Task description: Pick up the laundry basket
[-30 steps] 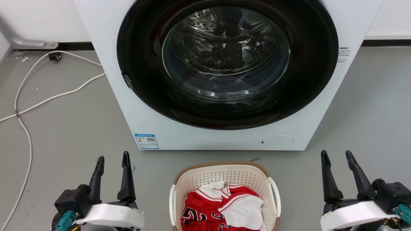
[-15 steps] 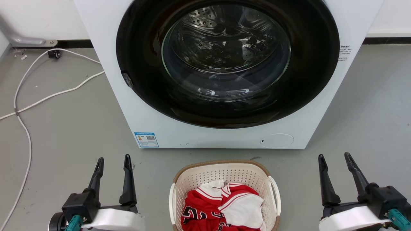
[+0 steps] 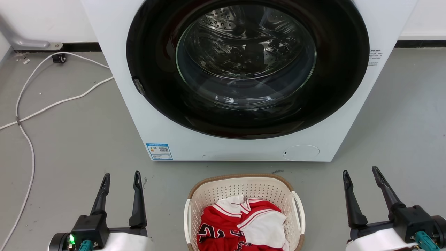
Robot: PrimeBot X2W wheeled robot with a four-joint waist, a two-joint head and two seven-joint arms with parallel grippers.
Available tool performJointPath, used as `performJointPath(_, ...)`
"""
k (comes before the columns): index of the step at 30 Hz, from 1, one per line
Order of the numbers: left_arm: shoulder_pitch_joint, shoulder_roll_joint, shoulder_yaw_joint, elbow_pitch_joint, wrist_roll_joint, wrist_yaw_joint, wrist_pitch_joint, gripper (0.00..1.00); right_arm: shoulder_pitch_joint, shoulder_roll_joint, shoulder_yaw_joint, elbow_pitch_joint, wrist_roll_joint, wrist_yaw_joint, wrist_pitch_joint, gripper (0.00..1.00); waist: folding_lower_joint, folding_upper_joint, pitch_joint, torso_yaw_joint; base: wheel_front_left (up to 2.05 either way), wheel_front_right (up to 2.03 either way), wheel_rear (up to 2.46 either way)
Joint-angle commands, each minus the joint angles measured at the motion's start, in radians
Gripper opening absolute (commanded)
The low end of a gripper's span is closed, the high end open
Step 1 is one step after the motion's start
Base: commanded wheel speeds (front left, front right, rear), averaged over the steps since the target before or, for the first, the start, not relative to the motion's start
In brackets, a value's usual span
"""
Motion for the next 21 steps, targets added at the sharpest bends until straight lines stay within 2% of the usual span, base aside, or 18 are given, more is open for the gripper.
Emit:
performJointPath(1, 0.011, 0.001, 0.002, -0.009, 0.020, 0.005, -0.008, 1.00, 0.015, -0.003, 0.000, -0.009, -0.021, 0.000, -0.010, 1.00, 0.0000, -0.0001, 0.001, 0.000, 0.00, 0.00, 0.00)
performJointPath(7, 0.020, 0.001, 0.005, -0.016, 0.062, 0.006, -0.018, 1.00, 0.017, -0.003, -0.003, -0.012, -0.053, 0.000, -0.020, 1.00, 0.0000, -0.0001, 0.002, 0.002, 0.00, 0.00, 0.00)
performJointPath(21, 0.030, 0.001, 0.010, -0.001, 0.048, 0.005, -0.017, 1.00, 0.029, -0.003, -0.012, 0.001, -0.028, 0.000, -0.018, 1.00, 0.0000, -0.0001, -0.007, 0.000, 0.00, 0.00, 0.00)
